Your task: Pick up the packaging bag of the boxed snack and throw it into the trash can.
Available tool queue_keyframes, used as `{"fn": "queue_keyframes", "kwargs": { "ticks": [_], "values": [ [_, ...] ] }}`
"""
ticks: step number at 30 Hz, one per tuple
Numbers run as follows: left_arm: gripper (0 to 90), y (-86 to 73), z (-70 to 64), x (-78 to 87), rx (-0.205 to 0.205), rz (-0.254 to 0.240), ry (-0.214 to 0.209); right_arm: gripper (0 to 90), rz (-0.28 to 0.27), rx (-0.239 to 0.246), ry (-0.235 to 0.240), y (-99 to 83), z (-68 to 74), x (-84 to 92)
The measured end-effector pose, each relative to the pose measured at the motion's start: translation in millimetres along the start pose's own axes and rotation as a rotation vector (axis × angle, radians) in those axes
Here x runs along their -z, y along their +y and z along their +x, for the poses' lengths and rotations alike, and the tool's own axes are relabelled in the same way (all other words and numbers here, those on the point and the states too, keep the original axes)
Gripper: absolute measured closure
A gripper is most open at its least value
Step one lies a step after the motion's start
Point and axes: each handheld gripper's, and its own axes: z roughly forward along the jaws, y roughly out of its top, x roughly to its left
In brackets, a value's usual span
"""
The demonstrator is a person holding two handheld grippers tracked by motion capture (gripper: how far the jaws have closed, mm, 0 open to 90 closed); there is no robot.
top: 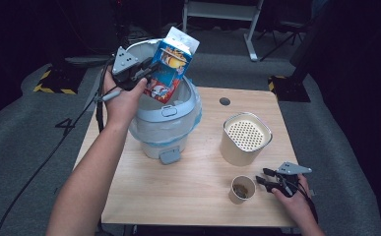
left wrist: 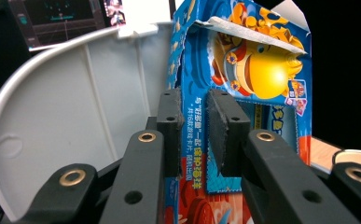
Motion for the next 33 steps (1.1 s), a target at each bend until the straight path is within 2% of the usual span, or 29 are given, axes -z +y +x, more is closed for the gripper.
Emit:
{"fn": "queue_keyframes", "kwargs": {
  "ticks": [7,12,18,28,31,33],
  "values": [
    [75.7,-2.6,-2.0,0.9,-0.007,0.043,-0.008,50.2,0.000,0.000,0.000,0.0,0.0,0.0],
    [75.5,-4.5,-4.4,1.7,-0.028,0.081,-0.019,50.2,0.000,0.000,0.000,0.0,0.0,0.0],
    [75.1,-7.4,-7.3,3.1,-0.025,0.117,-0.035,50.3,0.000,0.000,0.000,0.0,0.0,0.0],
    [69.5,-14.7,-8.2,3.6,0.009,0.123,-0.051,50.2,0.000,0.000,0.000,0.0,0.0,0.0],
    [63.2,-14.9,-9.8,6.3,0.029,0.114,-0.054,50.2,0.000,0.000,0.000,0.0,0.0,0.0],
    [60.7,-14.0,-11.4,9.5,0.027,0.108,-0.071,50.2,0.000,0.000,0.000,0.0,0.0,0.0]
  ]
}}
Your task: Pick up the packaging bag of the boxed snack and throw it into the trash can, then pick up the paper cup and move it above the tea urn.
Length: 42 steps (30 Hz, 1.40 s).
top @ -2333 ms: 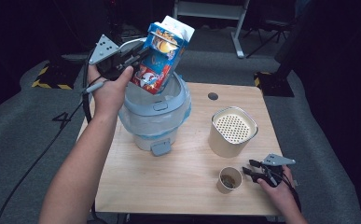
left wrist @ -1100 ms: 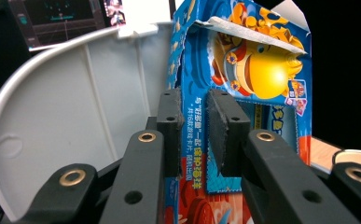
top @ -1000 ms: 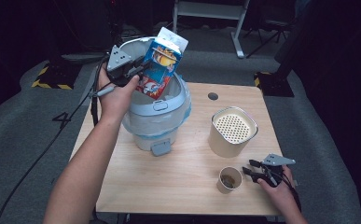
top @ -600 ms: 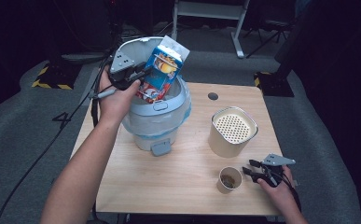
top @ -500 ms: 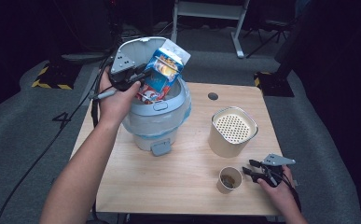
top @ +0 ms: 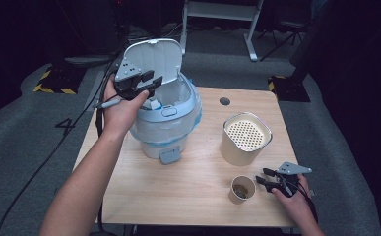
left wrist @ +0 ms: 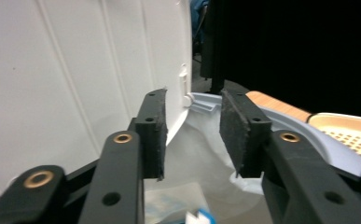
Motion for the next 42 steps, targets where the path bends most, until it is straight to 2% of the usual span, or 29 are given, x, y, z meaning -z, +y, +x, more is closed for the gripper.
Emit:
{"fn": "queue_keyframes", "kwargs": {
  "ticks": [2,5,12,18,24,29,30,31,32,35,38,42],
  "values": [
    [58.2,0.5,-2.3,4.0,-0.005,-0.009,-0.013,50.2,0.000,0.000,0.000,0.0,0.0,0.0],
    [53.8,1.2,-5.6,14.1,-0.018,-0.023,-0.064,50.2,0.000,0.000,0.000,0.0,-0.1,0.0],
    [49.8,0.1,-15.7,34.2,-0.080,-0.004,-0.158,50.2,0.000,-0.001,0.001,0.0,-0.1,0.0],
    [48.4,-7.0,-23.6,54.4,-0.103,-0.002,-0.221,49.9,0.001,-0.002,0.002,0.0,-0.4,0.0],
    [47.5,-29.6,-32.0,67.3,-0.091,0.016,-0.269,42.4,0.008,0.016,0.012,0.4,0.7,-0.3],
    [47.0,-54.4,-40.6,71.6,-0.099,0.047,-0.282,34.2,0.014,0.016,-0.001,-0.2,1.2,0.3],
    [46.9,-59.2,-42.0,71.9,-0.099,0.038,-0.291,32.8,0.019,0.012,-0.006,-0.9,1.6,1.3],
    [46.6,-63.0,-43.4,72.6,-0.087,0.018,-0.306,32.2,0.022,0.007,-0.003,-1.5,1.9,2.0],
    [45.9,-65.4,-44.7,73.5,-0.072,0.025,-0.313,32.1,0.027,0.014,0.000,-1.8,2.1,3.1],
    [46.1,-76.1,-50.5,77.7,-0.095,0.039,-0.303,31.4,0.043,0.046,0.013,-2.5,3.5,7.2],
    [46.1,-84.7,-55.2,82.2,-0.088,0.032,-0.323,30.6,0.055,0.072,0.031,-3.8,5.1,10.8],
    [45.6,-97.5,-60.5,86.9,-0.093,0.037,-0.342,30.6,0.065,0.083,0.059,-3.9,8.5,14.4]
  ]
}}
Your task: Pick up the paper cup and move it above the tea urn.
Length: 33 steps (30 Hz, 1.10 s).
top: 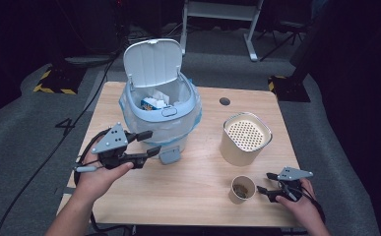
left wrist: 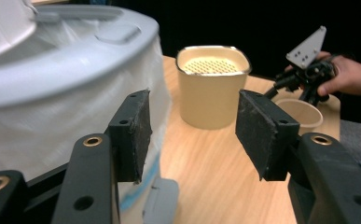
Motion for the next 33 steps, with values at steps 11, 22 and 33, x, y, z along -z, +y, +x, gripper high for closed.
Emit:
{"fn": "queue_keyframes", "kwargs": {
  "ticks": [11,22,33],
  "values": [
    [44.3,-54.8,-12.5,-7.9,0.013,0.083,-0.032,30.5,-0.020,0.016,0.057,-1.0,13.6,16.0],
    [42.8,-96.5,-1.8,-28.6,0.118,0.193,-0.025,30.1,0.010,0.035,0.118,-6.0,24.3,12.3],
    [39.9,-127.7,11.9,-40.3,0.123,0.357,0.040,22.4,-0.029,0.107,0.181,-2.3,36.0,9.8]
  ]
}}
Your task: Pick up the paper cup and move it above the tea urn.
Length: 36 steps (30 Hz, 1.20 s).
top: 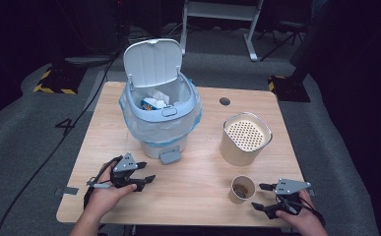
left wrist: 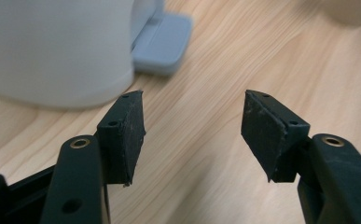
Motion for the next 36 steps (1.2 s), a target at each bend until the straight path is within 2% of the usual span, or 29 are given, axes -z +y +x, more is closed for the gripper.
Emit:
{"fn": "queue_keyframes", "kwargs": {
  "ticks": [4,8,12,17,20,25,30,33,36],
  "values": [
    [38.4,-7.0,4.5,-6.3,0.014,0.044,0.019,20.3,-0.028,-0.001,0.019,2.6,4.4,-3.2],
    [37.0,-12.9,9.4,-10.9,0.029,0.072,0.020,18.8,-0.063,-0.036,0.047,5.1,10.3,-7.3],
    [35.4,-18.0,13.0,-12.2,0.019,0.110,0.063,18.8,-0.089,-0.022,0.049,11.2,17.5,-11.8],
    [33.2,-18.8,15.2,-15.0,0.029,0.089,0.068,17.2,-0.109,-0.037,0.051,15.8,21.5,-18.4],
    [32.0,-17.3,14.5,-17.3,0.010,0.097,0.083,17.1,-0.119,-0.029,0.042,19.0,23.5,-22.5],
    [30.8,-17.1,13.9,-17.7,0.009,0.099,0.084,15.8,-0.155,-0.029,0.018,25.6,26.7,-26.7],
    [30.7,-17.1,13.9,-17.7,0.007,0.099,0.085,15.8,-0.175,-0.022,0.025,28.6,31.5,-34.3],
    [30.7,-17.0,14.0,-17.7,0.007,0.100,0.084,16.4,-0.210,-0.017,0.003,29.8,32.9,-36.4],
    [30.7,-17.1,13.9,-17.8,0.009,0.099,0.084,18.8,-0.232,-0.034,0.012,30.0,31.8,-37.0]
  ]
}}
